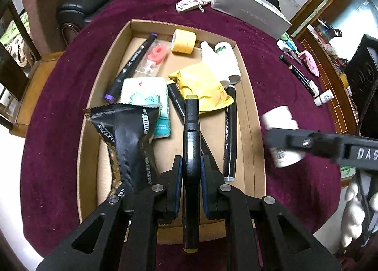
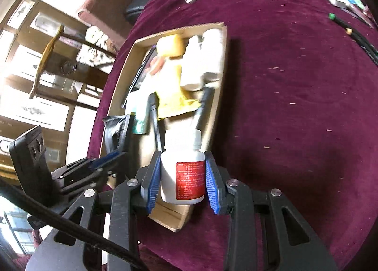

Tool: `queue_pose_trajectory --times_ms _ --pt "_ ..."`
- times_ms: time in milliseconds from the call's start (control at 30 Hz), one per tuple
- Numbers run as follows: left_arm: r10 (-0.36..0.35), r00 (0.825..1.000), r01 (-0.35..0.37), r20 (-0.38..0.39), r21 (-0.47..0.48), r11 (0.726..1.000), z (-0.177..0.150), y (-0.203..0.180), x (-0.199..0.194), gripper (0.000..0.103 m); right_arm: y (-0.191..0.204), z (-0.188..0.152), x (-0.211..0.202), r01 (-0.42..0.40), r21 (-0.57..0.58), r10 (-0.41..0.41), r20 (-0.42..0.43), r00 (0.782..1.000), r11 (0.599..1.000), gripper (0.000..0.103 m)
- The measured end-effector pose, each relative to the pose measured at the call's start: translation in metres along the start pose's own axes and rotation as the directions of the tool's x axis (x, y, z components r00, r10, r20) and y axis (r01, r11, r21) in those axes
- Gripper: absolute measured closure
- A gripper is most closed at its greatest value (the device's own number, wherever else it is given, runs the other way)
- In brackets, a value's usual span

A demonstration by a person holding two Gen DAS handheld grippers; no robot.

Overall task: Organize objects
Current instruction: 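Lower both grippers into the box and open them to release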

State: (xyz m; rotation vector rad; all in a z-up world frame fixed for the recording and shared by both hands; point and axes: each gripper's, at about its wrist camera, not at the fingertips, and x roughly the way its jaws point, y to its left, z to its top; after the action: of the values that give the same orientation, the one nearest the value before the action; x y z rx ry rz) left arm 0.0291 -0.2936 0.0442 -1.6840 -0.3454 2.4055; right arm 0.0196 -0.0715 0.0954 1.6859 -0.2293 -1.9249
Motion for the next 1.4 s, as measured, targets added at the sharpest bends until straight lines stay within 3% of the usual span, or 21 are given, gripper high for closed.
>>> queue_pose_trajectory --times_ms 333,767,1067,1400 --pt "-0.049 0.998 0.048 -0.029 -0.046 0.998 0.001 0.01 0.015 0.091 0.026 0.008 0.053 0.031 -0.023 -0.032 -0.087 0.996 0.999 0.07" --pt "-0.067 0.997 0.062 -0.04 -0.095 0.994 0.006 0.02 0.027 0.091 0.021 0.02 0.072 0.125 -0.013 -0.126 -0.1 0.987 0.992 0.07" --pt "-0.042 0.998 0.037 -0.052 -0.09 0.995 0.006 0.015 0.031 0.091 0.025 0.021 0.075 0.135 -0.016 -0.136 -0.122 0.983 0.991 0.07" --pt "-0.063 0.997 0.058 -0.034 -0.114 0.992 0.002 0.013 0.019 0.074 0.018 0.022 0.072 0.133 0.01 -0.131 -0.122 0.984 0.991 0.07"
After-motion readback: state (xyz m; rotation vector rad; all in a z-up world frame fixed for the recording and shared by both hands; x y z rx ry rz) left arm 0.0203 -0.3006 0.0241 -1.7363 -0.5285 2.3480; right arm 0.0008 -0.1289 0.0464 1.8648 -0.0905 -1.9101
